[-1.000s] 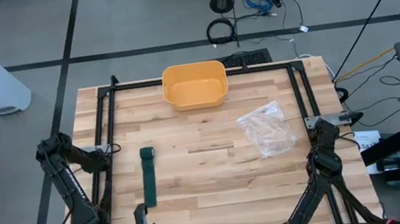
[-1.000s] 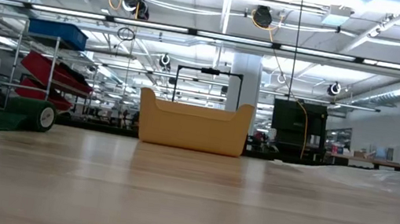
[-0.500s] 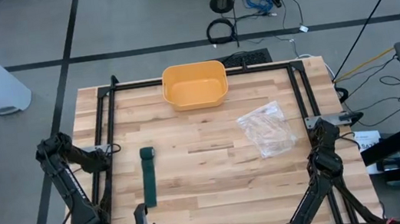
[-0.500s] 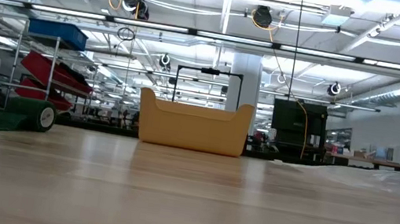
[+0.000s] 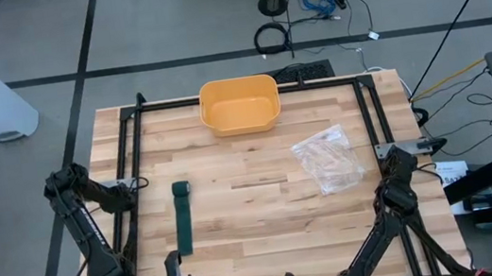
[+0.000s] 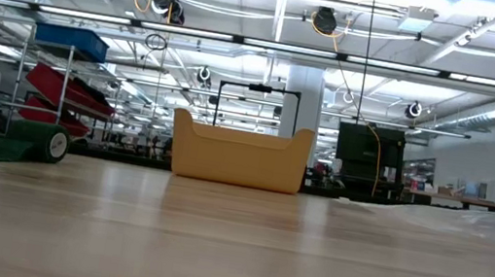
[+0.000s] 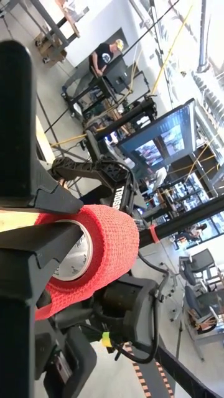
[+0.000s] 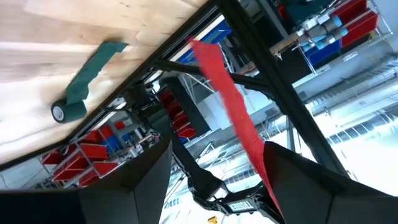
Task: Roll bandage
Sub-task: Roll the red bandage
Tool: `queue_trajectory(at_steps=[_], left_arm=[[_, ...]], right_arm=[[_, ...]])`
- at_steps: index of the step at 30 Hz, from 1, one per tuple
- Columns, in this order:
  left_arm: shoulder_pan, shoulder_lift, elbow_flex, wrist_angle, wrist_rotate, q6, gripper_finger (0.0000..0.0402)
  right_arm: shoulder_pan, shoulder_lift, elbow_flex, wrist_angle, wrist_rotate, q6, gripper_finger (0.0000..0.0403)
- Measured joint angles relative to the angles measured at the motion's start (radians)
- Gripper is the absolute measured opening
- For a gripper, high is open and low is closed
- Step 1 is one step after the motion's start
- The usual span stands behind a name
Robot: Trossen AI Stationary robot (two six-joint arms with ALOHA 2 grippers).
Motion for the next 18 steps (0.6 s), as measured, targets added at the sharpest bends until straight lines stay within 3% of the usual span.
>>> queue_trajectory(at_steps=[5,18], left_arm=[[0.0,0.0,0.0,0.0,0.0,0.0,0.0029],[0.0,0.0,0.0,0.0,0.0,0.001,0.0029]], right_arm=[[-0.008,0.0,0.0,0.005,-0.008,-0.023,0.0231],[-0.036,0.0,0.0,0.127,-0.074,-0.128,0.0157]])
